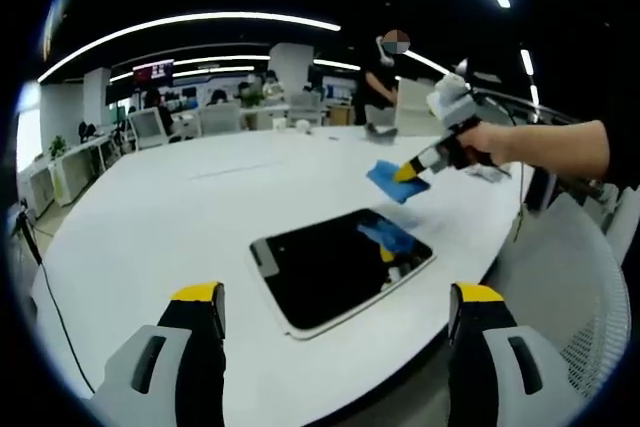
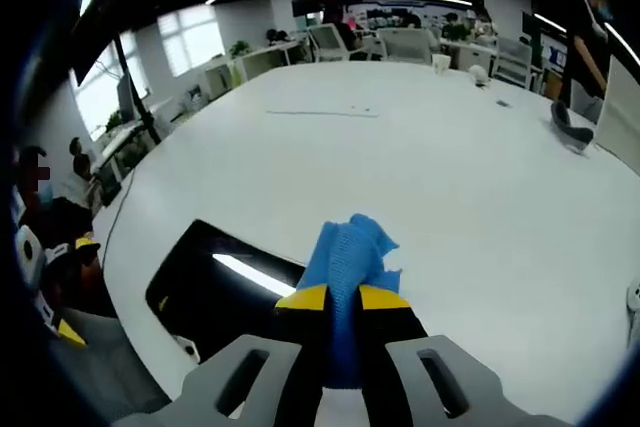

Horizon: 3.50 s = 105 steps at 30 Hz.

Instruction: Wipe the mirror surface with the cleaning cloth until all visible marks leave the cleaned area.

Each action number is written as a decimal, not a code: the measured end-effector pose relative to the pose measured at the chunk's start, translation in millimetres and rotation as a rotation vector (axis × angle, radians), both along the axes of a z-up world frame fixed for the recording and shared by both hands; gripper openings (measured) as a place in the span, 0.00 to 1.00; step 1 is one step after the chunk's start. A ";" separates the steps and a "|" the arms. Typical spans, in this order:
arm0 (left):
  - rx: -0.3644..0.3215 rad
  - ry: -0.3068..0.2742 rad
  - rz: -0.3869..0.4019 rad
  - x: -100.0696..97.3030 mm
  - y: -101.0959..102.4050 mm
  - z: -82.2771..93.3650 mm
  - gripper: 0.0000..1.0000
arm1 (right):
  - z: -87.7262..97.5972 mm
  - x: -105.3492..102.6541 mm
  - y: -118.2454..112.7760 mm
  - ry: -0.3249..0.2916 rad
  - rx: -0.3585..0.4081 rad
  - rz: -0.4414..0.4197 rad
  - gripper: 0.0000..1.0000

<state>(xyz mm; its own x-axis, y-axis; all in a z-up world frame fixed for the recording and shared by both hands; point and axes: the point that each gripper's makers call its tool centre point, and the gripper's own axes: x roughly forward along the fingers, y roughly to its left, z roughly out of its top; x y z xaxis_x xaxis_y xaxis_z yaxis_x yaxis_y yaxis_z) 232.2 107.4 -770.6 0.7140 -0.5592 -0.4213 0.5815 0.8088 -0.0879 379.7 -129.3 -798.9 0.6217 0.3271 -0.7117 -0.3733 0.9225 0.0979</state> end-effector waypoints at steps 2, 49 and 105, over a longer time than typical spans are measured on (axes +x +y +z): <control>-0.001 -0.004 0.005 0.8 0.7 0.7 0.94 | -3.8 0.3 4.3 0.005 -0.005 0.009 0.05; 0.007 0.009 -0.018 -2.6 -1.1 -1.2 0.87 | -54.4 2.5 63.9 0.094 -0.111 0.105 0.05; 0.001 -0.001 -0.019 -1.8 1.5 0.2 0.81 | -56.5 13.9 182.0 0.094 -0.007 0.217 0.05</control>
